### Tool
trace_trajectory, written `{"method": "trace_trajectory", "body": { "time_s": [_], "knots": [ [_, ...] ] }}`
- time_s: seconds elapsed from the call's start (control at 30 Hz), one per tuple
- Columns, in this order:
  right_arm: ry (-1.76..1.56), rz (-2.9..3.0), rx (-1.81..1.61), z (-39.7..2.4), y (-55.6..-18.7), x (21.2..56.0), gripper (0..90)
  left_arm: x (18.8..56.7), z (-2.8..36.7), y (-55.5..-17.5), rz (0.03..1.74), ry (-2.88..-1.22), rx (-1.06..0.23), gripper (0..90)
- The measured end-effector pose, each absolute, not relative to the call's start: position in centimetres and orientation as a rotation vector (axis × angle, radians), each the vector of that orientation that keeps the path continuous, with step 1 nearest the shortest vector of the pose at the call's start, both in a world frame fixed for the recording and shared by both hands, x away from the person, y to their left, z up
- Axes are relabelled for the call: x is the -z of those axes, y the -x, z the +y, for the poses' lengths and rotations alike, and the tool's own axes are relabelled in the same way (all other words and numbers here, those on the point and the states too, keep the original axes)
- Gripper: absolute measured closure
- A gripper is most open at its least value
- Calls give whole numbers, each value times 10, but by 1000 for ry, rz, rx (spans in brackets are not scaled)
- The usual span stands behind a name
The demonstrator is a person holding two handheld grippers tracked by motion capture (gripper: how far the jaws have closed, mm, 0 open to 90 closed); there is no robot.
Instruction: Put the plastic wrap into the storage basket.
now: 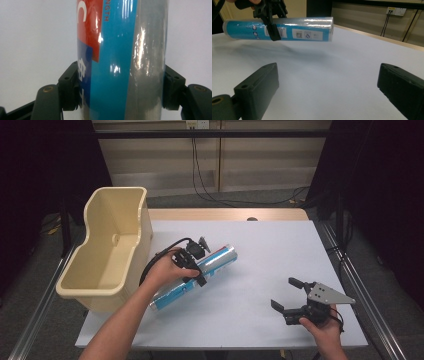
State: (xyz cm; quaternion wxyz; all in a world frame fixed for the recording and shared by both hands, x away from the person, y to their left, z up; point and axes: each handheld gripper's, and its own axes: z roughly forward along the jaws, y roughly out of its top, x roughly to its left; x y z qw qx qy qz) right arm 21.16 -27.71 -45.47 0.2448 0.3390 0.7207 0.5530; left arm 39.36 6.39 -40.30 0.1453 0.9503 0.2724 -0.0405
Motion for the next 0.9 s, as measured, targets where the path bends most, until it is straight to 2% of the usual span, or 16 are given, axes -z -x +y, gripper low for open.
{"method": "trace_trajectory", "body": {
  "time_s": [0.4, 0.9],
  "knots": [
    [-927, 1966, -1508, -277, -212, 455, 34, 374, 68, -397, 833, -2654, 139, 322],
    [-928, 1958, -1512, -278, -211, 454, 32, 311, 72, -394, 912, -2596, 117, 322]
  ]
}}
